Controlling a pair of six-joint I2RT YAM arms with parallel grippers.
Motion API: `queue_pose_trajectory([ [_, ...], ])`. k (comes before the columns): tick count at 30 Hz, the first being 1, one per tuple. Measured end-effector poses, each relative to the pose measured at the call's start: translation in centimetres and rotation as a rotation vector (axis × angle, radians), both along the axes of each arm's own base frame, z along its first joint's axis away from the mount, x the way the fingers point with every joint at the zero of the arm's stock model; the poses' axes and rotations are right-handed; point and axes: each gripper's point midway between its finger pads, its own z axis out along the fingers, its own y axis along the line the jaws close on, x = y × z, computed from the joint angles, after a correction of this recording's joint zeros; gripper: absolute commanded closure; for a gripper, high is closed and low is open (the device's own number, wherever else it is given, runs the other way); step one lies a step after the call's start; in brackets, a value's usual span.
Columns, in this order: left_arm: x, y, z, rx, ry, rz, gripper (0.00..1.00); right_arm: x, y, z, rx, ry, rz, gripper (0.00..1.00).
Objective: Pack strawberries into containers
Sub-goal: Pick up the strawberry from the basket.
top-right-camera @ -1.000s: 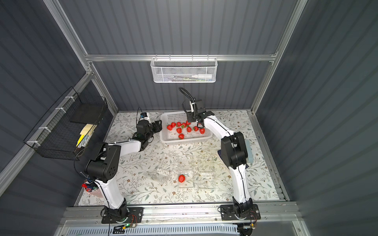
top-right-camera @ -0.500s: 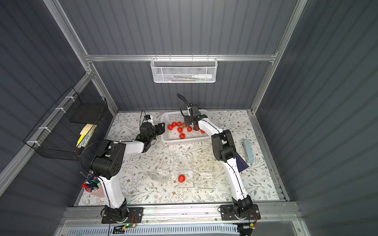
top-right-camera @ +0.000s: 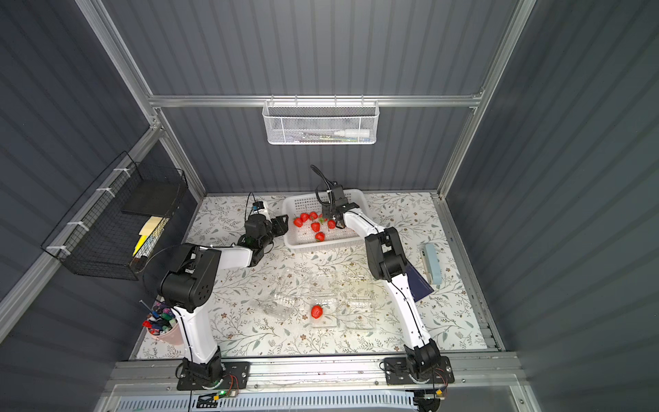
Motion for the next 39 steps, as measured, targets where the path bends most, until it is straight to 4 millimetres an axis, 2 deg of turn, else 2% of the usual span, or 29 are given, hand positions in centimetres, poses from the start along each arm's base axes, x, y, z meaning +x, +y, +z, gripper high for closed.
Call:
queue_pose_trajectory([
  [2,0.0,0.0,0.0,0.001,0.000,0.000,0.40,0.0,-0.1,0.2,0.000,0.007,-0.011,0.45],
  [6,0.0,0.0,0.0,0.001,0.001,0.001,0.40,-0.2,-0.3,0.4,0.009,0.027,-0.031,0.34],
  [11,0.0,0.0,0.0,0.001,0.001,0.001,0.39,-0.7,-0.2,-0.4,0.022,0.077,-0.040,0.35],
  [14,0.0,0.0,0.0,0.001,0.001,0.001,0.39,-0.5,0.2,-0.8,0.041,0.097,-0.041,0.40],
  [17,0.0,0.0,0.0,0.001,0.001,0.001,0.39,-0.8,0.3,-1.8,0.051,0.128,-0.044,0.50],
  [19,0.0,0.0,0.0,0.001,0.001,0.001,0.39,-1.2,0.3,-2.2,0.052,0.151,-0.047,0.52],
  [23,0.0,0.0,0.0,0.002,0.001,0.001,0.39,-1.4,0.3,-2.4,0.056,0.163,-0.048,0.57],
  [28,0.0,0.0,0.0,0.002,0.001,0.001,0.39,-1.5,0.2,-2.4,0.058,0.159,-0.045,0.69],
  [34,-0.2,0.3,0.4,0.007,0.007,0.009,0.39,-3.1,0.0,-0.9,0.070,0.164,-0.017,0.73],
  [37,-0.4,0.4,1.3,0.003,-0.006,0.012,0.39,-4.2,-0.2,1.4,0.091,0.145,-0.002,0.74],
  [39,-0.5,0.5,2.2,0.000,-0.018,0.015,0.39,-5.0,-0.2,3.8,0.111,0.117,0.009,0.75],
])
